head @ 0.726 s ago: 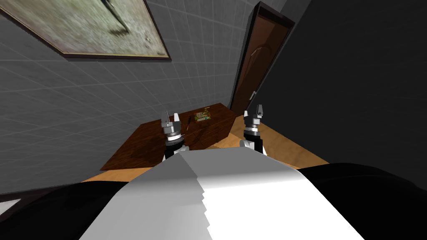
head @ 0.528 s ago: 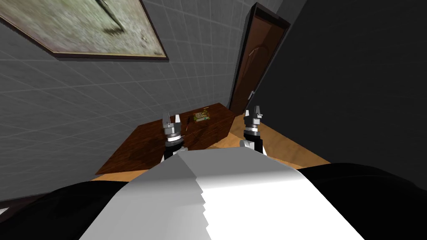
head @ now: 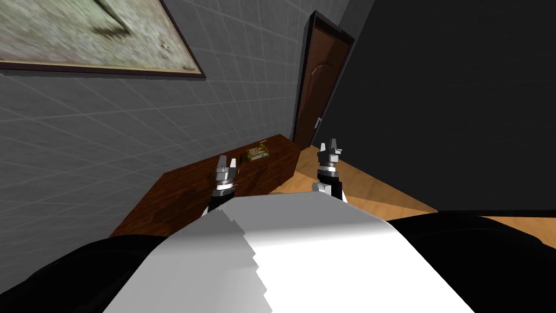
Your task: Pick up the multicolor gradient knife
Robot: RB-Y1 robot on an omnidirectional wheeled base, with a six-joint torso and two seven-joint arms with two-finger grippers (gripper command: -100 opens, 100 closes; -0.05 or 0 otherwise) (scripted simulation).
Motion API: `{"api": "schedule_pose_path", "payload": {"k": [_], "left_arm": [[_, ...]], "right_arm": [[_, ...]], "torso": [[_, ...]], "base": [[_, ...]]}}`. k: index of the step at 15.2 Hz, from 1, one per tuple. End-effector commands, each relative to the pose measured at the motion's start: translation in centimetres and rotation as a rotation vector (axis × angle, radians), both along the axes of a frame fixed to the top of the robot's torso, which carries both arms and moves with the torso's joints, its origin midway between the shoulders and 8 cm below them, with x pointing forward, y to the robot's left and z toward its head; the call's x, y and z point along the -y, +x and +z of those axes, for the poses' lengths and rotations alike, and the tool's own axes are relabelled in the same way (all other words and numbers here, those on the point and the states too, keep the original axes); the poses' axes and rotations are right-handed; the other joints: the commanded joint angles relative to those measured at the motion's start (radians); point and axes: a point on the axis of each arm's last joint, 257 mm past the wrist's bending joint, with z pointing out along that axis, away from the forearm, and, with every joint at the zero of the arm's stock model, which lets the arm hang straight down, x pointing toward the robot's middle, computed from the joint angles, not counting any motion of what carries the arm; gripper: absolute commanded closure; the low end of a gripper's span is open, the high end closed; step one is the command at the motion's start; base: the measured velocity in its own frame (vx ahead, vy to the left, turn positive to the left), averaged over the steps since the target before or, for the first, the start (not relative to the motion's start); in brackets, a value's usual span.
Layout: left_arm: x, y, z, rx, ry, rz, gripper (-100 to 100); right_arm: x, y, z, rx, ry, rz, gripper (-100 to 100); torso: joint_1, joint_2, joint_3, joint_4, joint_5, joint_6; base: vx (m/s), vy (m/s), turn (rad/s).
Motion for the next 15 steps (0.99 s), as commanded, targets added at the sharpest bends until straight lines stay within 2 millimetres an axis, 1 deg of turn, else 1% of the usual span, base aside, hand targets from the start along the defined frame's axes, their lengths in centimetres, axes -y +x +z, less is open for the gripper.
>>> {"api": "schedule_pose_path", "payload": {"k": [1,2,3,4,5,6,7,9,10,11,12,13,14,15], "left_arm": [[-1.2,-0.4,-2.1,-0.077,0.011,0.000,-100],[-1.1,-0.3,-2.1,-0.080,0.022,-0.008,-100],[-2.2,-0.7,-3.8,-0.135,0.023,-0.001,-100],[-2.1,-0.6,-3.9,-0.139,0.034,-0.010,-100],[-3.3,-1.1,-5.6,-0.196,0.034,0.000,-100],[-3.2,-1.1,-5.6,-0.200,0.047,-0.010,-100],[-4.5,-1.6,-7.4,-0.257,0.041,0.004,-100],[-4.4,-1.6,-7.4,-0.264,0.059,-0.009,-100],[-5.8,-2.4,-9.2,-0.328,0.062,0.000,-100],[-5.7,-2.3,-9.2,-0.331,0.071,-0.007,-100],[-7.2,-3.2,-10.9,-0.392,0.066,0.009,-100],[-7.1,-3.2,-10.9,-0.400,0.083,-0.003,-100],[-8.8,-4.3,-12.6,-0.463,0.074,0.019,-100],[-8.6,-4.2,-12.6,-0.468,0.091,0.005,-100]], "right_arm": [[0.0,0.0,0.0,0.000,0.000,0.000,0],[0.0,0.0,0.0,0.000,0.000,0.000,0],[0.0,0.0,0.0,0.000,0.000,0.000,0],[0.0,0.0,0.0,0.000,0.000,0.000,0],[0.0,0.0,0.0,0.000,0.000,0.000,0],[0.0,0.0,0.0,0.000,0.000,0.000,0],[0.0,0.0,0.0,0.000,0.000,0.000,0],[0.0,0.0,0.0,0.000,0.000,0.000,0],[0.0,0.0,0.0,0.000,0.000,0.000,0],[0.0,0.0,0.0,0.000,0.000,0.000,0],[0.0,0.0,0.0,0.000,0.000,0.000,0],[0.0,0.0,0.0,0.000,0.000,0.000,0],[0.0,0.0,0.0,0.000,0.000,0.000,0],[0.0,0.0,0.0,0.000,0.000,0.000,0]], "torso": [[0.000,0.000,0.000,0.000,0.000,0.000],[0.000,0.000,0.000,0.000,0.000,0.000],[0.000,0.000,0.000,0.000,0.000,0.000],[0.000,0.000,0.000,0.000,0.000,0.000],[0.000,0.000,0.000,0.000,0.000,0.000],[0.000,0.000,0.000,0.000,0.000,0.000],[0.000,0.000,0.000,0.000,0.000,0.000],[0.000,0.000,0.000,0.000,0.000,0.000],[0.000,-0.001,0.000,0.000,0.000,0.000],[-0.001,-0.001,0.000,0.000,0.000,0.000],[-0.001,-0.001,-0.001,0.000,0.000,0.000],[0.000,-0.001,0.000,0.000,0.000,0.000],[0.000,-0.001,0.000,0.000,0.000,0.000],[0.000,-0.001,0.000,0.000,0.000,0.000]], "base": [[-0.010,0.025,-0.217],[-0.009,0.023,-0.171],[-0.008,0.019,-0.196],[-0.008,0.018,-0.186],[-0.009,0.019,-0.211],[-0.008,0.022,-0.179],[-0.007,0.019,-0.301],[-0.007,0.020,-0.149],[-0.003,0.012,-0.156],[-0.004,0.014,-0.219],[-0.004,0.014,-0.300],[-0.007,0.020,-0.239],[-0.009,0.024,-0.257],[-0.009,0.026,-0.228]]}}
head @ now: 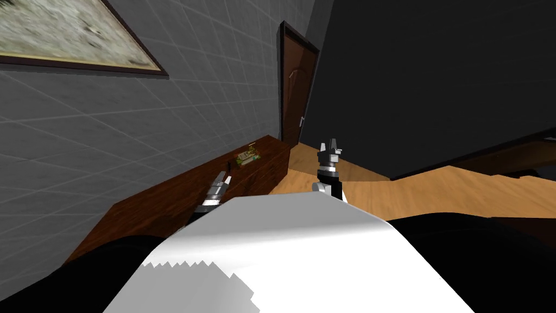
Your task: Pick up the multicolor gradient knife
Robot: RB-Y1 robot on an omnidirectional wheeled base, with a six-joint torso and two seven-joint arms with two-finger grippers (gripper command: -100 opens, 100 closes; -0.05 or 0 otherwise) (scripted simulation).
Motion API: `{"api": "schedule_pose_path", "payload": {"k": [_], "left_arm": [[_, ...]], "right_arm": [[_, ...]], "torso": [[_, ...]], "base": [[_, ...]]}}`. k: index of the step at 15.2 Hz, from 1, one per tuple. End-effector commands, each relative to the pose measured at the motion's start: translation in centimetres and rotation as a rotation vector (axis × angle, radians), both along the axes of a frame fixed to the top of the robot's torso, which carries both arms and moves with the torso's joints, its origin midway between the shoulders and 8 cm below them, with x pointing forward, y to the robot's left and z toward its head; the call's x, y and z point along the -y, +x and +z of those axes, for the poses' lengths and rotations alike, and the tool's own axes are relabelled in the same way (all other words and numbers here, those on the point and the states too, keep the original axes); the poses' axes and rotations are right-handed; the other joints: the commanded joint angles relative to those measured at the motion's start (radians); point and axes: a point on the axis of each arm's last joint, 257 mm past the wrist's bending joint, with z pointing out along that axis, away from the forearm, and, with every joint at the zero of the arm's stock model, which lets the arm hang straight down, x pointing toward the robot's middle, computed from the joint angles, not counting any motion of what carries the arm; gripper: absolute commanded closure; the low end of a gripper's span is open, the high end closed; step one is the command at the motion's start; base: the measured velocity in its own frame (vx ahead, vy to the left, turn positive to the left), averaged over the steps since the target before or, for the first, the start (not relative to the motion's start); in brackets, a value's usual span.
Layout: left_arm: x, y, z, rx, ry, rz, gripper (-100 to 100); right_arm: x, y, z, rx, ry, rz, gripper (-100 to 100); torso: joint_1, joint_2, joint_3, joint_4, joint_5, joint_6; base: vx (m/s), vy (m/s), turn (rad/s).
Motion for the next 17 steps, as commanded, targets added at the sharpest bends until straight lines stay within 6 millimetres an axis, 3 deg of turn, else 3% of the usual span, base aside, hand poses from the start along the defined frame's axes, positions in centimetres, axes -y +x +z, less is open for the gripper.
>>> {"api": "schedule_pose_path", "payload": {"k": [1,2,3,6,8,9,10,13,15,16,17], "left_arm": [[-0.5,-0.2,-0.3,-0.030,0.012,-0.007,-100],[-2.2,-1.4,-1.9,-0.096,0.014,0.012,-100],[-2.1,-1.3,-1.9,-0.101,0.025,-0.001,-100],[-5.4,-3.5,-4.4,-0.219,0.034,0.032,-100],[-5.4,-3.9,-4.8,-0.245,0.050,0.016,-100],[-7.1,-5.1,-5.8,-0.302,0.054,0.036,-100],[-7.1,-5.3,-6.0,-0.317,0.063,0.026,-100],[-10.4,-7.7,-7.6,-0.429,0.075,0.062,-100],[-10.5,-8.3,-8.0,-0.460,0.089,0.048,-100],[-12.1,-9.3,-8.4,-0.506,0.094,0.067,-100],[-12.1,-9.9,-8.8,-0.530,0.102,0.059,-100]], "right_arm": [[0.0,0.0,0.0,0.000,0.000,0.000,0],[0.0,0.0,0.0,0.000,0.000,0.000,0],[0.0,0.0,0.0,0.000,0.000,0.000,0],[0.0,0.0,0.0,0.000,0.000,0.000,0],[0.0,0.0,0.0,0.000,0.000,0.000,0],[0.0,0.0,0.0,0.000,0.000,0.000,0],[0.0,0.0,0.0,0.000,0.000,0.000,0],[0.0,0.0,0.0,0.000,0.000,0.000,0],[0.0,0.0,0.0,0.000,0.000,0.000,0],[0.0,0.0,0.0,0.000,0.000,0.000,0],[0.0,0.0,0.0,0.000,0.000,0.000,0]], "torso": [[0.000,0.000,0.000,0.000,0.000,0.000],[0.000,0.000,0.000,0.000,0.000,0.000],[0.000,0.000,0.000,0.000,0.000,0.000],[0.000,-0.001,-0.001,0.000,0.000,0.000],[0.000,-0.001,-0.001,0.000,0.000,0.000],[0.000,-0.001,-0.001,0.000,0.000,-0.001],[-0.001,-0.001,-0.001,0.000,0.000,0.000],[0.000,-0.002,-0.001,0.000,0.000,0.000],[0.000,-0.002,-0.001,0.000,0.000,0.000],[0.000,-0.002,-0.001,0.000,0.000,-0.001],[-0.001,-0.002,-0.001,0.000,0.000,0.000]], "base": [[-0.004,0.021,-0.092],[0.001,0.015,-0.228],[-0.001,0.018,-0.219],[0.000,0.023,-0.287],[-0.001,0.023,-0.169],[0.000,0.012,-0.227],[0.000,0.015,-0.257],[0.004,0.021,-0.331],[0.003,0.027,-0.148],[0.005,0.016,-0.176],[0.006,0.017,-0.238]]}}
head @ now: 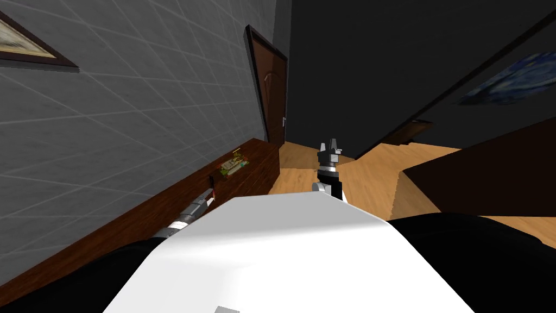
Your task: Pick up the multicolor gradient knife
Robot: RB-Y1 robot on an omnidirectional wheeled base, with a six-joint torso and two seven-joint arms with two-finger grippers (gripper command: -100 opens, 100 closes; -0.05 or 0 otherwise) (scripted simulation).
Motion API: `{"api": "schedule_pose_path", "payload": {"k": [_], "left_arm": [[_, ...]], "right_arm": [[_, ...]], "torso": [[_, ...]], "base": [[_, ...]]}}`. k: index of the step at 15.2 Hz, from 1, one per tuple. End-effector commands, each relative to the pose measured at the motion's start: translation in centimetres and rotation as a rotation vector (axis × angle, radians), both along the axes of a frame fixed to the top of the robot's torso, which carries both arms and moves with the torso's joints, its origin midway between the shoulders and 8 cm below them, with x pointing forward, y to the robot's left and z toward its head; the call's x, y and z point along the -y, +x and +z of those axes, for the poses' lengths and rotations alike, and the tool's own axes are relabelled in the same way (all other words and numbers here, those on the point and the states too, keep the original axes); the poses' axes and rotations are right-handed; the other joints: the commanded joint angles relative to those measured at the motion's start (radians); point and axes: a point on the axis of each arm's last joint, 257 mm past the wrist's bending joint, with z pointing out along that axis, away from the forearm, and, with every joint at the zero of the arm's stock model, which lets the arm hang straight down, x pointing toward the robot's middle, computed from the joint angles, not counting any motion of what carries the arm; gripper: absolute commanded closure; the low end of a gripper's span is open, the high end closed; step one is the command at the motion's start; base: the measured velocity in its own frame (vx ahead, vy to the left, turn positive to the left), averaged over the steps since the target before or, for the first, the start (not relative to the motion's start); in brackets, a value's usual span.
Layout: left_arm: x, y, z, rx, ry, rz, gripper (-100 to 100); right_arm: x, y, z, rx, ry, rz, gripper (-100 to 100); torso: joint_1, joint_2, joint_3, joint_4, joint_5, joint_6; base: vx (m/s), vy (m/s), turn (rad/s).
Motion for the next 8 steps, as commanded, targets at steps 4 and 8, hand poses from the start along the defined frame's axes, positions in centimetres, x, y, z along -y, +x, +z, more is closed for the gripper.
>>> {"api": "schedule_pose_path", "payload": {"k": [4,8], "left_arm": [[-3.9,-3.2,-1.2,-0.140,0.025,0.041,-100],[-5.3,-4.9,-1.9,-0.231,0.045,0.033,-100]], "right_arm": [[0.0,0.0,0.0,0.000,0.000,0.000,0],[0.0,0.0,0.0,0.000,0.000,0.000,0]], "torso": [[0.000,0.000,0.000,0.000,0.000,0.000],[0.000,-0.001,-0.001,0.000,0.000,0.000]], "base": [[0.007,0.019,-0.236],[0.010,0.024,-0.189]]}}
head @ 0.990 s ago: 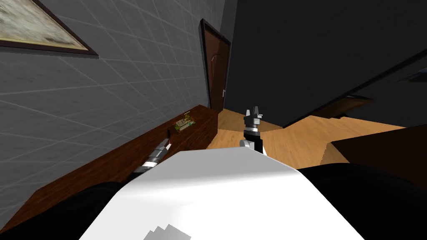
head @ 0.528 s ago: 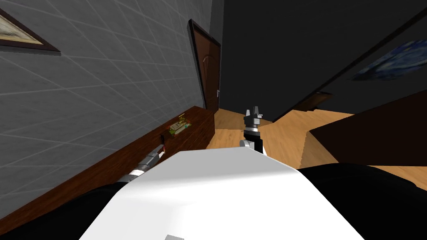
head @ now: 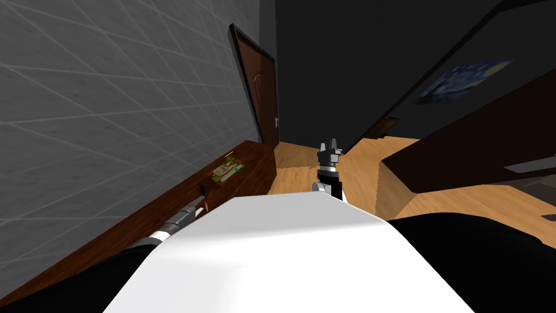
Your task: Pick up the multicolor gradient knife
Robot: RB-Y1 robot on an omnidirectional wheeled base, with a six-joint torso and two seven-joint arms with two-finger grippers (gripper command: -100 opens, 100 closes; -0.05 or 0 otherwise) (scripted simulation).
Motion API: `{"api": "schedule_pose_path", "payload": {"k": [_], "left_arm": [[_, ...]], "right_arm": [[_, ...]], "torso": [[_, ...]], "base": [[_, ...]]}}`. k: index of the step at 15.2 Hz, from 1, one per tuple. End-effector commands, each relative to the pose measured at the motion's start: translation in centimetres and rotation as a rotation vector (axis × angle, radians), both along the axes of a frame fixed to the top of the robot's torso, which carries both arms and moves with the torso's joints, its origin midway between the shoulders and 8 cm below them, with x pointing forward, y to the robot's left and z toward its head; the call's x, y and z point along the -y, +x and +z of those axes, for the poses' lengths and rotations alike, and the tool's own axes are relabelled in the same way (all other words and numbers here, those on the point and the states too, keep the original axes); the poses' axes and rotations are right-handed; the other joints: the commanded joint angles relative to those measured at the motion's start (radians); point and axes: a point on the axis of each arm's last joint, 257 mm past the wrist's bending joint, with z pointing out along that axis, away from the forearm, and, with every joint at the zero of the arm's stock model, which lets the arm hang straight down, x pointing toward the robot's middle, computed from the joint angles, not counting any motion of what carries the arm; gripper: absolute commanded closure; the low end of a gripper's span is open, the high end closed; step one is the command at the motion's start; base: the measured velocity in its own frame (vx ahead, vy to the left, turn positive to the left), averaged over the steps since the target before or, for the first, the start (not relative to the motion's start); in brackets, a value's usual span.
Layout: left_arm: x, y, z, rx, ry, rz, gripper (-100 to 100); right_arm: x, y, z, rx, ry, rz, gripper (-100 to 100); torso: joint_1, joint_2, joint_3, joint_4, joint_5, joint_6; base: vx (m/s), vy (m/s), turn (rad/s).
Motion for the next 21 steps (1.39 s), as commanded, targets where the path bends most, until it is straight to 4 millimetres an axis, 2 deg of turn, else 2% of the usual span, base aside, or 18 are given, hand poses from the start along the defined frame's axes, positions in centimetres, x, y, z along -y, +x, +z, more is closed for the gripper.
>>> {"api": "schedule_pose_path", "payload": {"k": [1,2,4,5,6,7,8,9,11,12,14,15,18,20,21], "left_arm": [[-0.6,-0.9,-0.3,-0.036,0.005,0.002,-100],[-2.0,-1.8,-0.4,-0.080,0.015,0.019,-100],[-1.9,-2.4,-0.6,-0.101,0.017,0.013,-100],[-3.2,-3.1,-0.7,-0.142,0.027,0.027,-100],[-3.2,-3.8,-0.9,-0.165,0.028,0.023,-100],[-4.5,-4.5,-0.9,-0.197,0.036,0.043,-100],[-4.4,-5.2,-1.2,-0.227,0.038,0.032,-100],[-5.6,-6.0,-1.1,-0.258,0.044,0.055,-100],[-5.5,-6.6,-1.4,-0.287,0.046,0.041,-100],[-6.4,-7.2,-1.5,-0.327,0.053,0.049,-100],[-6.4,-7.9,-1.6,-0.346,0.053,0.049,-100],[-7.2,-8.3,-1.7,-0.382,0.059,0.052,-100],[-7.9,-10.3,-2.0,-0.454,0.063,0.061,-100],[-8.4,-10.8,-2.2,-0.491,0.066,0.062,-100],[-8.4,-11.9,-2.3,-0.513,0.065,0.069,-100]], "right_arm": [[0.0,0.0,0.0,0.000,0.000,0.000,0],[0.0,0.0,0.0,0.000,0.000,0.000,0],[0.0,0.0,0.0,0.000,0.000,0.000,0],[0.0,0.0,0.0,0.000,0.000,0.000,0],[0.0,0.0,0.0,0.000,0.000,0.000,0],[0.0,0.0,0.0,0.000,0.000,0.000,0],[0.0,0.0,0.0,0.000,0.000,0.000,0],[0.0,0.0,0.0,0.000,0.000,0.000,0],[0.0,0.0,0.0,0.000,0.000,0.000,0],[0.0,0.0,0.0,0.000,0.000,0.000,0],[0.0,0.0,0.0,0.000,0.000,0.000,0],[0.0,0.0,0.0,0.000,0.000,0.000,0],[0.0,0.0,0.0,0.000,0.000,0.000,0],[0.0,0.0,0.0,0.000,0.000,0.000,0],[0.0,0.0,0.0,0.000,0.000,0.000,0]], "torso": [[0.000,0.000,0.000,0.000,0.000,0.000],[0.000,0.000,0.000,0.000,0.000,-0.001],[0.000,0.000,0.000,0.000,0.000,0.000],[0.000,0.000,0.000,0.000,0.000,-0.001],[0.000,0.000,0.000,0.000,0.000,0.000],[0.000,-0.001,0.000,0.000,0.000,0.000],[0.001,-0.001,-0.001,0.000,0.000,0.001],[0.001,-0.001,-0.001,0.000,0.000,0.000],[0.001,-0.002,-0.001,0.000,0.000,0.000],[0.000,-0.001,-0.001,0.000,0.000,-0.001],[0.000,-0.002,-0.001,0.000,0.000,0.000],[0.000,-0.002,-0.001,0.000,0.000,-0.001],[0.000,-0.003,-0.002,-0.001,0.000,0.001],[0.000,-0.002,-0.001,0.000,0.000,-0.001],[0.000,-0.002,-0.001,0.000,0.000,0.000]], "base": [[0.009,0.019,-0.094],[0.012,0.017,-0.248],[0.012,0.022,-0.182],[0.015,0.019,-0.199],[0.015,0.024,-0.251],[0.019,0.035,-0.329],[0.021,0.042,-0.244],[0.021,0.038,-0.262],[0.019,0.029,-0.151],[0.021,0.020,-0.194],[0.022,0.022,-0.162],[0.025,0.022,-0.175],[0.029,0.034,-0.258],[0.022,0.029,-0.088],[0.027,0.027,-0.157]]}}
